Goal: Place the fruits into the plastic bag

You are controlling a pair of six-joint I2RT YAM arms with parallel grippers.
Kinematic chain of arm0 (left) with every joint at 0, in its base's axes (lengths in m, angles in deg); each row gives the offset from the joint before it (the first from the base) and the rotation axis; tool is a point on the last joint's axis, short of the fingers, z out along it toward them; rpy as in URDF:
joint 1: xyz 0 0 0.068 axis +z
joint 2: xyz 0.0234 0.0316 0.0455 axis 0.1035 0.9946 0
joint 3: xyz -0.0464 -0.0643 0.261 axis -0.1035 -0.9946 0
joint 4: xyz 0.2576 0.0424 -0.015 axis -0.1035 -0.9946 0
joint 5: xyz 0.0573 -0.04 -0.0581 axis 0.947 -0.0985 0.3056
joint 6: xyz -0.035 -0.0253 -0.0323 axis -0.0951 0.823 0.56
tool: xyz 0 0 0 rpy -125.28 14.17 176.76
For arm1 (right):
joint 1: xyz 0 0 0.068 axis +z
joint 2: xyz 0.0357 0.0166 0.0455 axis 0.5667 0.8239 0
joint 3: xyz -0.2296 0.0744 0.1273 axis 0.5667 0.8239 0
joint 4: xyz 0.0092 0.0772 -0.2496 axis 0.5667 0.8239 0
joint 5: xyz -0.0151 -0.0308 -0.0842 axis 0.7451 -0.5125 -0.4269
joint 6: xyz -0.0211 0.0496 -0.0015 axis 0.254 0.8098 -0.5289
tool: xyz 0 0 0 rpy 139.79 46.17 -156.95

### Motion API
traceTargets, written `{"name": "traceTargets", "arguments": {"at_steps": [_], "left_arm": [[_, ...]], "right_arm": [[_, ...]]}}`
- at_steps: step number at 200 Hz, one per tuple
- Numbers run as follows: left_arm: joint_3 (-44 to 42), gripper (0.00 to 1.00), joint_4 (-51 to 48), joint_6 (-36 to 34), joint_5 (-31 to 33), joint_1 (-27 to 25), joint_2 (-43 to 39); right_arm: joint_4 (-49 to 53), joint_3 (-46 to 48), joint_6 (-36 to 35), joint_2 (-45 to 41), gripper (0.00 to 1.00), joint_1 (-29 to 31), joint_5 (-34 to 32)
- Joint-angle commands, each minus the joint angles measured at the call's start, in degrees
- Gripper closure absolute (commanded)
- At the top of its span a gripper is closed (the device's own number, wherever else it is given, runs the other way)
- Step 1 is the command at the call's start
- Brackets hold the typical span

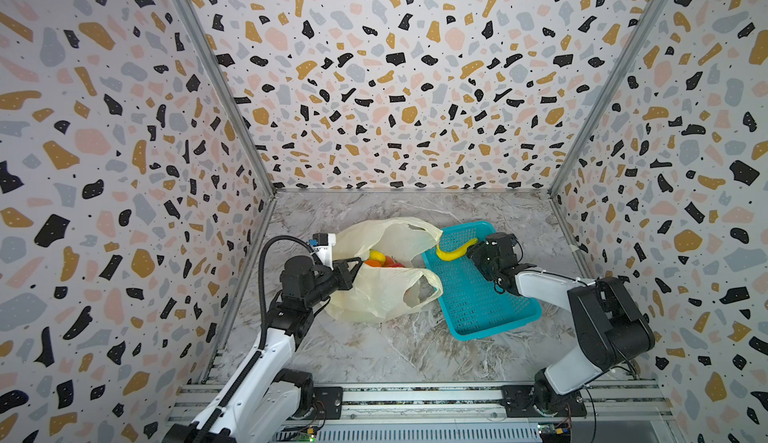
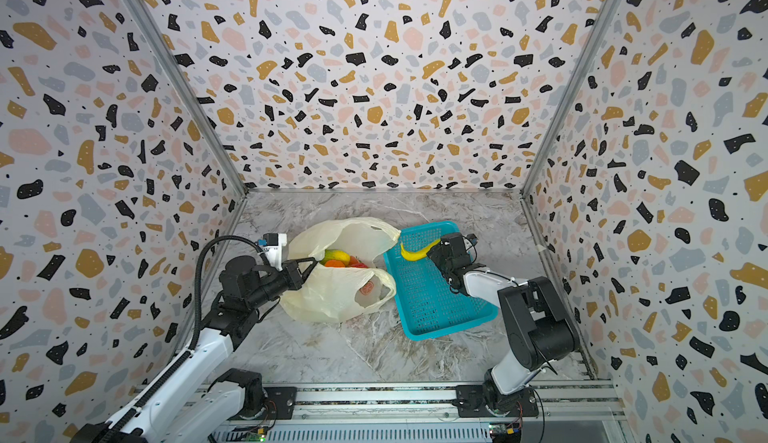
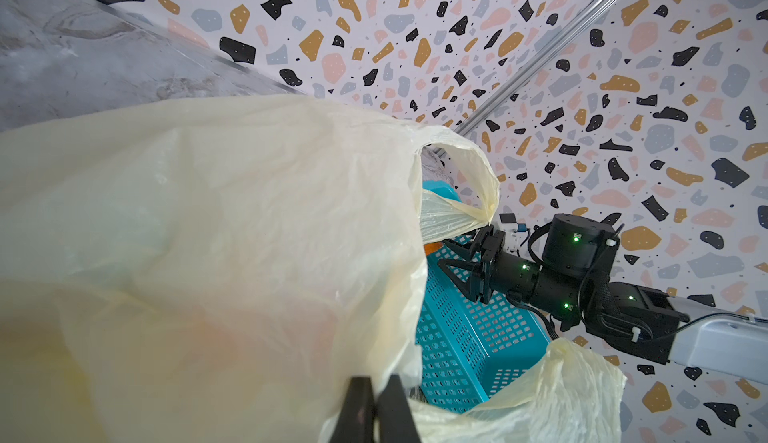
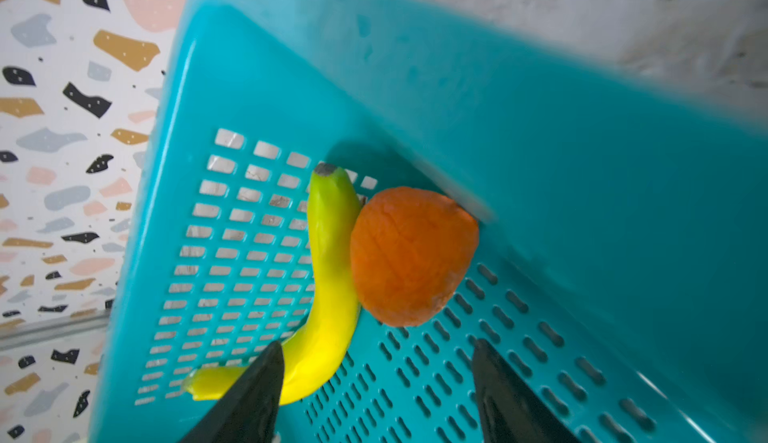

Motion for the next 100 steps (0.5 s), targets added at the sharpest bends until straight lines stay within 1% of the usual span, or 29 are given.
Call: {"name": "traceTargets", "arguments": {"at_steps": [1,25,53,84,100], "left_arm": [[-1.1,1.0,2.4,-1.0,0.3,0.3,-0.8],[-1.0,1.0,2.5,-1.1,0.3,0.4,-0.8],[-1.1,1.0,2.3,-1.2,0.3,0.3,-1.0],[-1.1,1.0,2.3,-1.3,0.2,0.3,-1.1],[-1.1,1.0,2.3,-1.4,0.3,0.3,-1.0]], "right_arm": [[-0.8,-0.5,7.3,1.3,0.29,-0.2,-4.3],[-0.2,-1.3,10.7,3.6,0.3,-0.2,-6.0],[-1.0,-2.5,11.7,6.4,0.32,-0.2,-7.0],[-2.3,-3.7,12.1,9.3,0.36,-0.4,-5.2],[-2.6,-4.1,12.1,10.4,0.42,-0.4,-4.1]]}}
